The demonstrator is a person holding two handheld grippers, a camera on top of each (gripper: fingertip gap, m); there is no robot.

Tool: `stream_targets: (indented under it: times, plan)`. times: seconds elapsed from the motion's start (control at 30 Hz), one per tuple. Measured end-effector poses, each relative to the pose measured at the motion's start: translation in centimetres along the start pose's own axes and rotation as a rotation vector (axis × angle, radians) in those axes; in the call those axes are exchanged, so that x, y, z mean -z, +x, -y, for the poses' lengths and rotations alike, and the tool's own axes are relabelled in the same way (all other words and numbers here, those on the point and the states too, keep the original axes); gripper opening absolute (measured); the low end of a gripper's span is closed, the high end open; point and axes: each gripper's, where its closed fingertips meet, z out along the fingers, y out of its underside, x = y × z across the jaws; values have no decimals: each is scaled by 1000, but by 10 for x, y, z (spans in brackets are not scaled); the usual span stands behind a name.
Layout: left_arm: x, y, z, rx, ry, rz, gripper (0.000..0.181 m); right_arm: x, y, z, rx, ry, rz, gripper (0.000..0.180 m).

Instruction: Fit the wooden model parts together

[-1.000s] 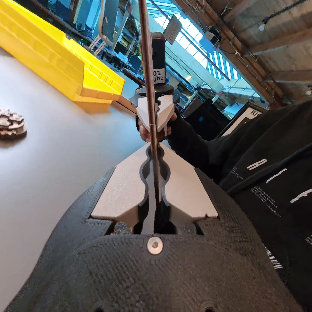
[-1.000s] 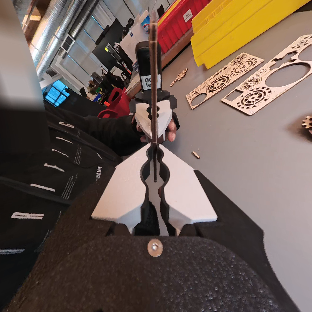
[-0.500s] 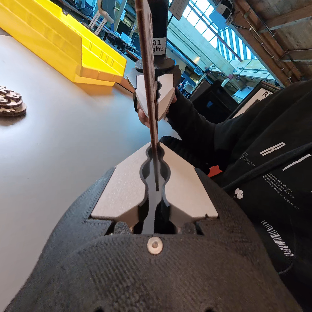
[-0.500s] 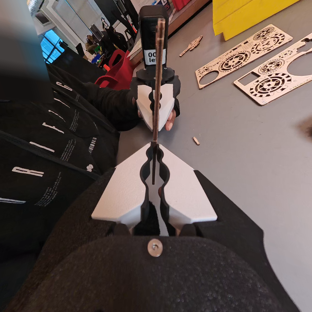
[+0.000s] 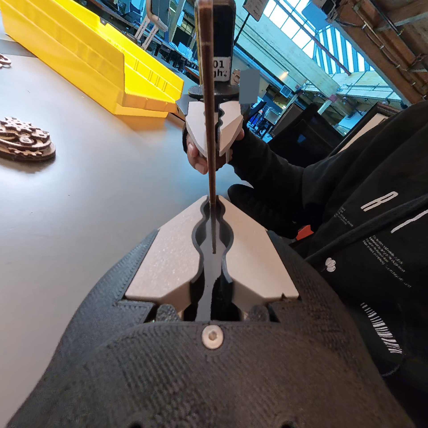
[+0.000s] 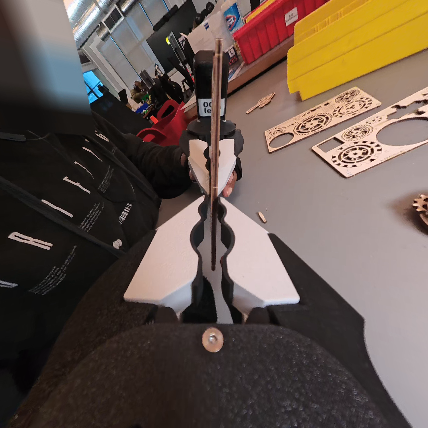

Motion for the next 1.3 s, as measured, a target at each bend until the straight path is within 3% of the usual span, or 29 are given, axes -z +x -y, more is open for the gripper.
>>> stream_targets:
  times: [0.27, 0.43, 0.7, 1.03, 1.3]
  plan:
    - [18, -8, 22, 79, 137, -5, 2, -11, 9, -1, -5, 12, -40, 30]
    - [14, -9, 19, 118, 136, -16, 2, -18, 7, -19, 45, -85, -55, 2]
    - [21, -21, 22, 121, 153, 34, 7, -19, 12, -17, -40, -34, -34, 1]
    - [37, -30, 36, 252, 251, -4, 1, -25, 25, 7, -329, 188, -6, 1]
    - [44, -36, 40, 342, 316, -11, 0, -34, 31, 27, -274, 323, -92, 9]
